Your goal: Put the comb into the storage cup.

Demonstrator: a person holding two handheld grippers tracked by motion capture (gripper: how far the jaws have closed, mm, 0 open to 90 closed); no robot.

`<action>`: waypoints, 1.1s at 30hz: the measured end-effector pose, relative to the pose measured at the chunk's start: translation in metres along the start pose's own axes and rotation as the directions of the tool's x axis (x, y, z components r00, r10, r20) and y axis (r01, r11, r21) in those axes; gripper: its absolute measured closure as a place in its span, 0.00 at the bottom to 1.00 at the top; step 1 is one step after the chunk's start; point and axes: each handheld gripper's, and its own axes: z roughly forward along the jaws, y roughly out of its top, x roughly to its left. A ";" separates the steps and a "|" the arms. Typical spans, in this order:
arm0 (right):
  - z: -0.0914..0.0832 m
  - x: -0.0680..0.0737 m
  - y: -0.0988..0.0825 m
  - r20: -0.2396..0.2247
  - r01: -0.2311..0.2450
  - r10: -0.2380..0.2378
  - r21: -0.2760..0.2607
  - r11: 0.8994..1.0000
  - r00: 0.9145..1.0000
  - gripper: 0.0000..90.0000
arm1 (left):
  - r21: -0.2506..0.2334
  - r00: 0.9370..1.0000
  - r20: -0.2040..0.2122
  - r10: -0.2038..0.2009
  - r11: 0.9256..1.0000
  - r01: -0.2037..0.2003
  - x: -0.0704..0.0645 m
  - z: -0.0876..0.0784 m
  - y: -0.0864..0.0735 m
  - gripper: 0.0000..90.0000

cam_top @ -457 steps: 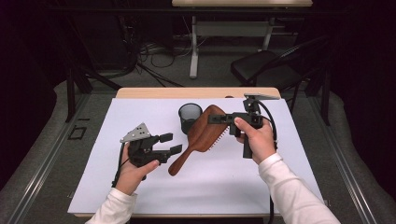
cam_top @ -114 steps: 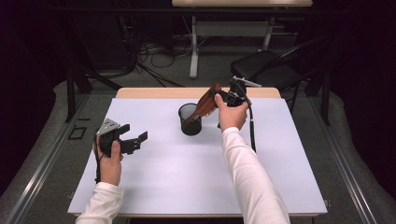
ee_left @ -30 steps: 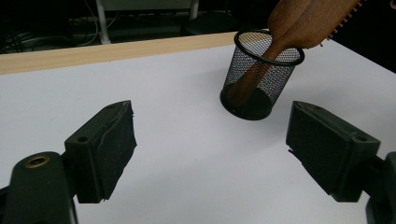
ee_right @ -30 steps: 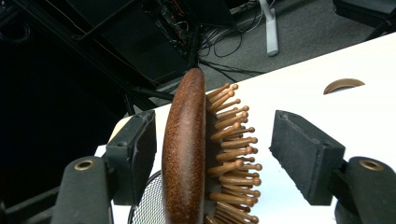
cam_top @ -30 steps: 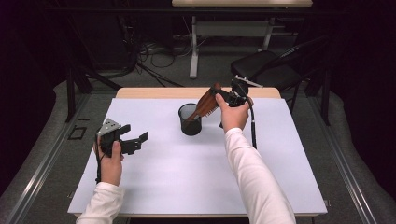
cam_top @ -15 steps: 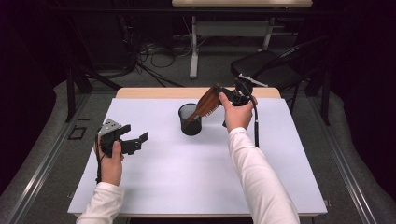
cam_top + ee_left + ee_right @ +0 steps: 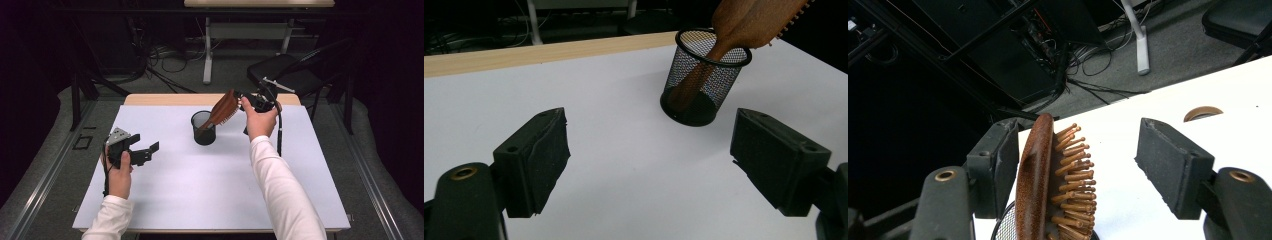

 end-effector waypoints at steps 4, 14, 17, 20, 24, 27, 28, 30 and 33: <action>-0.002 -0.002 0.002 -0.013 0.013 -0.013 0.001 1.000 1.000 0.39 | 0.000 1.000 0.000 -0.001 1.000 0.001 0.000 0.000 0.000 0.18; -0.010 -0.003 0.007 -0.034 0.018 -0.018 -0.010 1.000 0.999 0.47 | -0.001 1.000 0.000 -0.001 1.000 0.001 0.000 0.000 0.000 0.18; -0.012 -0.005 0.008 -0.028 0.039 -0.039 0.006 0.999 0.999 0.47 | -0.002 1.000 0.000 -0.001 1.000 0.001 0.000 0.000 0.000 0.18; -0.014 -0.008 0.010 -0.020 0.056 -0.055 0.019 0.998 0.998 0.48 | -0.001 1.000 0.000 -0.001 1.000 0.001 0.000 0.000 0.000 0.18; -0.020 -0.011 0.012 -0.010 0.076 -0.076 0.024 0.997 0.997 0.50 | -0.001 1.000 -0.001 -0.002 1.000 0.002 0.000 0.000 0.000 0.18; -0.023 -0.014 0.015 -0.016 0.105 -0.104 0.010 0.994 0.994 0.53 | -0.001 1.000 0.001 0.000 1.000 0.000 0.000 0.000 0.000 0.18; -0.024 -0.015 0.016 -0.021 0.109 -0.109 0.008 0.994 0.994 0.53 | -0.002 1.000 0.001 -0.001 1.000 0.001 -0.001 0.000 0.000 0.18; -0.026 -0.016 0.017 -0.022 0.124 -0.124 0.007 0.992 0.992 0.54 | -0.003 1.000 0.001 0.002 1.000 -0.002 -0.001 0.000 0.000 0.18; -0.030 -0.018 0.018 -0.004 0.165 -0.165 0.001 0.986 0.986 0.55 | -0.003 1.000 0.000 0.000 1.000 0.000 -0.001 0.000 0.000 0.18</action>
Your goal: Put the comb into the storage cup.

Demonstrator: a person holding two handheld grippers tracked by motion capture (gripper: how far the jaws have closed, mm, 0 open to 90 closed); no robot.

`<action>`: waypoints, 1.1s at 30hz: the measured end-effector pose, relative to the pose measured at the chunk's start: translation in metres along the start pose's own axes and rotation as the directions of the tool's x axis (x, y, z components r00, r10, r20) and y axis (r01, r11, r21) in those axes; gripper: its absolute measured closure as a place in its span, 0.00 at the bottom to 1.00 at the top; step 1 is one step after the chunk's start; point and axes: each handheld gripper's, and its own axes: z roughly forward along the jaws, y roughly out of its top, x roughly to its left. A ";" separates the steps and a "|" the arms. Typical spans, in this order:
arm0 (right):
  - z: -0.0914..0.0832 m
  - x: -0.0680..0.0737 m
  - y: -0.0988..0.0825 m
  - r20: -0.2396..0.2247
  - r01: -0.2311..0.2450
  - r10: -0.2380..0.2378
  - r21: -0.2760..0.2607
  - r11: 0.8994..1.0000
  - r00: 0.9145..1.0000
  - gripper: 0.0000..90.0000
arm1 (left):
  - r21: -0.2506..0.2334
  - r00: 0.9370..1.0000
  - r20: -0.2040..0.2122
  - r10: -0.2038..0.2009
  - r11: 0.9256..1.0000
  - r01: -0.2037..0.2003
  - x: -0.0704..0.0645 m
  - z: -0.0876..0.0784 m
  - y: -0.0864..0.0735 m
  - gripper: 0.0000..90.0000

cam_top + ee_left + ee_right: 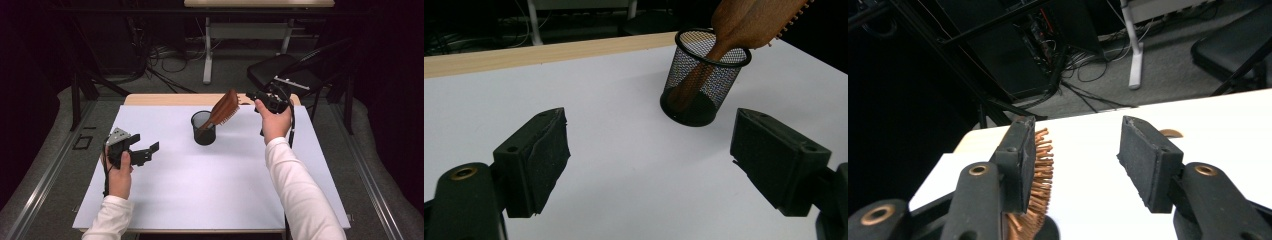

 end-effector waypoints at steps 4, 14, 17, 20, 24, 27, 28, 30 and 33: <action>-0.004 -0.003 0.001 -0.013 0.013 -0.013 0.014 1.000 1.000 0.57 | 0.000 1.000 0.000 0.000 1.000 0.000 0.000 0.000 0.000 0.18; -0.011 -0.007 0.000 -0.055 0.022 -0.019 0.064 0.998 0.998 0.51 | 0.000 1.000 -0.001 -0.001 1.000 0.001 0.000 0.000 0.000 0.18; -0.012 -0.007 -0.001 -0.058 0.046 -0.042 0.075 0.996 0.997 0.46 | -0.001 1.000 -0.001 -0.001 1.000 0.001 0.000 0.000 0.000 0.18; -0.016 -0.007 -0.003 -0.061 0.079 -0.074 0.071 0.994 0.995 0.43 | -0.001 1.000 -0.001 -0.001 1.000 0.001 0.000 0.000 0.000 0.18; -0.023 -0.006 -0.004 -0.066 0.114 -0.109 0.079 0.990 0.992 0.37 | -0.001 1.000 -0.001 -0.003 1.000 0.003 0.000 -0.001 0.000 0.18; -0.028 -0.007 -0.006 -0.062 0.153 -0.148 0.083 0.985 0.987 0.32 | 0.000 1.000 -0.001 -0.003 1.000 0.003 0.000 -0.001 0.000 0.18; -0.030 -0.007 -0.007 -0.056 0.158 -0.153 0.088 0.983 0.987 0.29 | 0.001 1.000 0.000 -0.001 1.000 0.001 0.000 -0.001 0.000 0.18; -0.033 -0.008 -0.008 -0.056 0.164 -0.159 0.101 0.981 0.986 0.23 | 0.002 1.000 0.002 0.001 1.000 -0.001 0.000 0.000 0.000 0.18; -0.037 -0.010 -0.009 -0.072 0.169 -0.161 0.108 0.980 0.984 0.19 | 0.003 1.000 0.002 0.000 1.000 0.000 0.000 0.000 0.000 0.18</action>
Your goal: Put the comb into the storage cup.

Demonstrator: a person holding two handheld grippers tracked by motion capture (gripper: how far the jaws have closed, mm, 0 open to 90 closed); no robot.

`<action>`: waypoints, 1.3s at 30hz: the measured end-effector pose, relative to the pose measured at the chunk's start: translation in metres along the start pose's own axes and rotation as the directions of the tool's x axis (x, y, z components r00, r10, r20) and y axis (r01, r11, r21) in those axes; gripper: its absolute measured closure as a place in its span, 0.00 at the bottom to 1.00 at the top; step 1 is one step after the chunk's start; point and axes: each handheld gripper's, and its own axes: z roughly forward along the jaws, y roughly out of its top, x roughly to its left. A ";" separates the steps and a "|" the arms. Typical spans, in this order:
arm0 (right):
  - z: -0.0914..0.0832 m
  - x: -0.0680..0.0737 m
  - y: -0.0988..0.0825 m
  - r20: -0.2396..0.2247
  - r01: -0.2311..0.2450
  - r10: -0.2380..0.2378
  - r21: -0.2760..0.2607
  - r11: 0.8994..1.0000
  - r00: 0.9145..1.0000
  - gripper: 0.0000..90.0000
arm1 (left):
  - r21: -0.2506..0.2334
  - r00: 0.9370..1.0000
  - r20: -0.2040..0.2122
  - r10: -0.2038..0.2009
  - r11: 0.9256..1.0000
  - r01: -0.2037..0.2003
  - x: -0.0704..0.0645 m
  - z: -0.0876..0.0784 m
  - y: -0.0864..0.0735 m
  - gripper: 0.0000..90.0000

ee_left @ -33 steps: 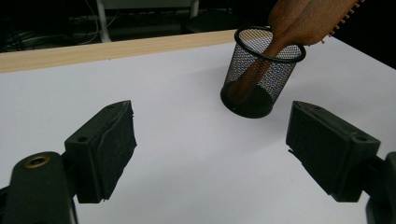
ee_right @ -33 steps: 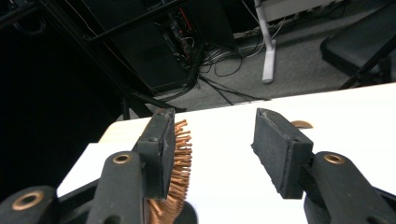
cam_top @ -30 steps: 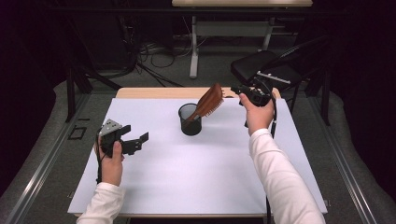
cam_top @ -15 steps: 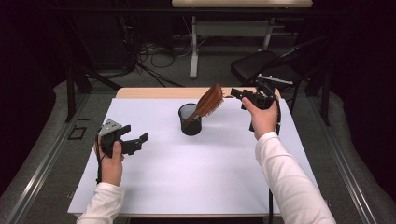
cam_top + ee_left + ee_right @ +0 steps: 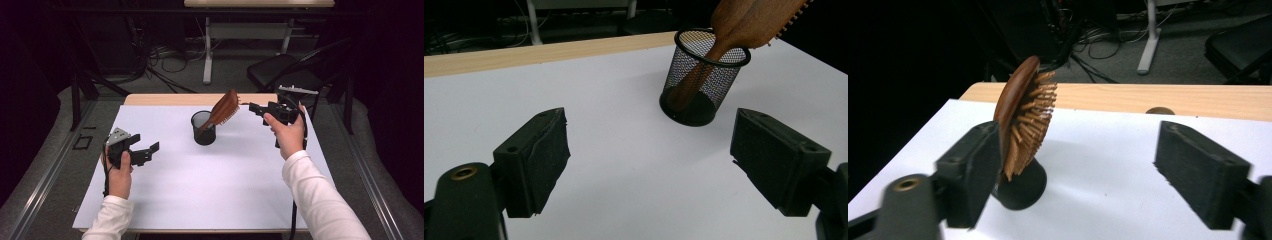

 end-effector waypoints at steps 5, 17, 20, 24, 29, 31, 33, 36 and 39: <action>-0.004 0.001 -0.004 -0.037 0.038 -0.036 0.037 0.999 0.999 0.16 | 0.004 1.000 0.004 0.000 1.000 0.000 0.000 0.001 0.000 0.18; -0.018 0.017 -0.020 -0.149 0.143 -0.130 0.081 0.986 0.980 0.00 | 0.009 1.000 0.020 0.003 1.000 -0.004 -0.001 0.003 0.002 0.18; -0.021 0.020 -0.025 -0.162 0.148 -0.134 0.081 0.986 0.978 0.00 | 0.008 1.000 0.024 0.003 1.000 -0.003 -0.001 0.002 0.003 0.18; -0.024 0.021 -0.032 -0.156 0.167 -0.153 0.082 0.983 0.976 0.00 | 0.008 1.000 0.027 0.005 1.000 -0.005 -0.002 0.001 0.003 0.18; -0.028 0.020 -0.038 -0.129 0.194 -0.183 0.076 0.978 0.975 0.00 | 0.011 0.999 0.034 0.006 1.000 -0.006 -0.002 0.000 0.003 0.18; -0.029 0.020 -0.041 -0.128 0.208 -0.197 0.078 0.975 0.972 0.00 | 0.011 0.999 0.037 0.008 1.000 -0.008 -0.002 0.000 0.003 0.18; -0.030 0.021 -0.045 -0.126 0.232 -0.220 0.089 0.969 0.967 0.00 | 0.010 0.999 0.038 0.009 1.000 -0.009 -0.002 0.000 0.003 0.18; -0.029 0.022 -0.052 -0.155 0.253 -0.236 0.104 0.962 0.959 0.00 | 0.014 0.999 0.045 0.012 1.000 -0.013 -0.003 0.000 0.003 0.18; -0.029 0.025 -0.057 -0.157 0.272 -0.254 0.108 0.956 0.954 0.00 | 0.017 0.999 0.050 0.012 1.000 -0.013 -0.003 0.000 0.003 0.18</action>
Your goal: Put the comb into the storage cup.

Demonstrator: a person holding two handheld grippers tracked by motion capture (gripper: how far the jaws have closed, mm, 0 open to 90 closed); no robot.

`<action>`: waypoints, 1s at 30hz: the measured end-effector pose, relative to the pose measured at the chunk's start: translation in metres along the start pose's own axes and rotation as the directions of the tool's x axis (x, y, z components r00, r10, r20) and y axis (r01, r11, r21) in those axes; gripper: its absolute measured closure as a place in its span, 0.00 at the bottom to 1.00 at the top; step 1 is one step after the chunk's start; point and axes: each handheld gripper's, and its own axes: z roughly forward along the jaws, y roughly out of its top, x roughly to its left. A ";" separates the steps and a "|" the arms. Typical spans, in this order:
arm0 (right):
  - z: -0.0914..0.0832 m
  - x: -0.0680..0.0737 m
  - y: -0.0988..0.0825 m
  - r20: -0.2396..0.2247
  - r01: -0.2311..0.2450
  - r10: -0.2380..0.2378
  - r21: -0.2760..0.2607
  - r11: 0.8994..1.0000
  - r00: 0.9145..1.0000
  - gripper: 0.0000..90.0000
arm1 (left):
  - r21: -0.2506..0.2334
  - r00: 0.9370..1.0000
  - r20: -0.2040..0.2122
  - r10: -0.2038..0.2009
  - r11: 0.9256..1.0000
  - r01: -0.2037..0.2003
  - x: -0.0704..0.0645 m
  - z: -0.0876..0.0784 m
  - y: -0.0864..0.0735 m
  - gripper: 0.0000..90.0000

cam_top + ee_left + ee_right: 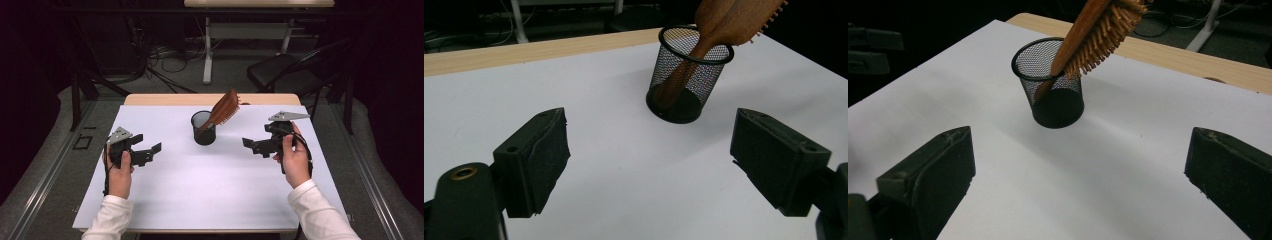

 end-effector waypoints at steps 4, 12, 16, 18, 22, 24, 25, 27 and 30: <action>0.000 0.006 -0.005 -0.002 0.025 -0.025 -0.002 1.000 1.000 0.00 | 0.002 1.000 0.008 0.006 1.000 -0.006 -0.001 0.000 0.001 0.18; 0.001 0.016 -0.014 -0.004 0.046 -0.046 -0.003 0.999 0.999 0.00 | 0.005 1.000 0.012 0.008 1.000 -0.008 -0.002 -0.001 0.001 0.18; 0.001 0.021 -0.020 -0.001 0.058 -0.058 -0.013 0.998 0.998 0.00 | 0.003 1.000 0.015 0.010 1.000 -0.010 -0.003 -0.001 0.002 0.18; 0.001 0.025 -0.023 0.002 0.068 -0.068 -0.014 0.998 0.998 0.00 | 0.003 1.000 0.017 0.014 1.000 -0.014 -0.004 -0.002 0.002 0.18; 0.000 0.030 -0.029 -0.001 0.089 -0.089 -0.026 0.996 0.996 0.00 | 0.009 0.999 0.029 0.028 1.000 -0.029 -0.008 -0.002 0.003 0.18; -0.002 0.033 -0.033 -0.006 0.095 -0.095 -0.030 0.995 0.995 0.00 | 0.016 0.998 0.040 0.041 0.999 -0.042 -0.010 -0.003 0.004 0.18; -0.002 0.034 -0.034 -0.006 0.098 -0.098 -0.033 0.995 0.995 0.00 | 0.018 0.998 0.042 0.045 0.999 -0.046 -0.010 -0.003 0.004 0.18; -0.004 0.036 -0.037 -0.007 0.103 -0.103 -0.038 0.994 0.995 0.00 | 0.020 0.997 0.052 0.050 0.998 -0.052 -0.012 -0.004 0.005 0.18; -0.006 0.040 -0.042 -0.019 0.115 -0.116 -0.035 0.993 0.993 0.00 | 0.025 0.995 0.070 0.070 0.997 -0.072 -0.016 -0.004 0.007 0.18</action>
